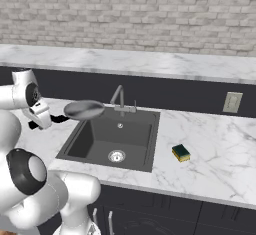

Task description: Pick the pan and sponge and place them into the sink. Then turn on the water.

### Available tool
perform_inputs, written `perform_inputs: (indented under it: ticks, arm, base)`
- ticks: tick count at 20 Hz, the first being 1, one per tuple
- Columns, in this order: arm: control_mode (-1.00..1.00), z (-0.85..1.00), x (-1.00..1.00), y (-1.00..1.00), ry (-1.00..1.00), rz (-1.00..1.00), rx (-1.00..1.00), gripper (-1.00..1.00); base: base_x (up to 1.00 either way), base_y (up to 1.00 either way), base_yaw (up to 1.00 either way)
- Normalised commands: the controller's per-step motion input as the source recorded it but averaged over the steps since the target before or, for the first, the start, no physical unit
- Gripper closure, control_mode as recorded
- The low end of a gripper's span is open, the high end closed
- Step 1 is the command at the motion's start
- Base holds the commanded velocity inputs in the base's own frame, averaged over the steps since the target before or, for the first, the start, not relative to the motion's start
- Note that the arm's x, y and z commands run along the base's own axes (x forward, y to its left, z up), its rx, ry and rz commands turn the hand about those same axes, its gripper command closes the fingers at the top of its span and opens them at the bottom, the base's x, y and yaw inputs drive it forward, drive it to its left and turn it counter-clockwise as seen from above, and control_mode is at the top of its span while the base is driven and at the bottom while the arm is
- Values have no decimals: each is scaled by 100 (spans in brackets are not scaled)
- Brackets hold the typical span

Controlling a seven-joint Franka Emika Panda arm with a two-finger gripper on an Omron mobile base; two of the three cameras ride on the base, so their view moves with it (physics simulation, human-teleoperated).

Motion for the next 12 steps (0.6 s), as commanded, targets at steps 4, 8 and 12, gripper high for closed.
perform_inputs:
  ticks: [4, 8, 12]
  arm:
    - [-100, -6, -31, -31, -3, -8, 0, 100]
    - [-100, -13, -33, -28, -1, -8, 0, 100]
    - [-100, -13, -28, -33, 0, -8, 0, 100]
  base:
    - [0, 0, 0]
    - [0, 0, 0]
    - [0, 0, 0]
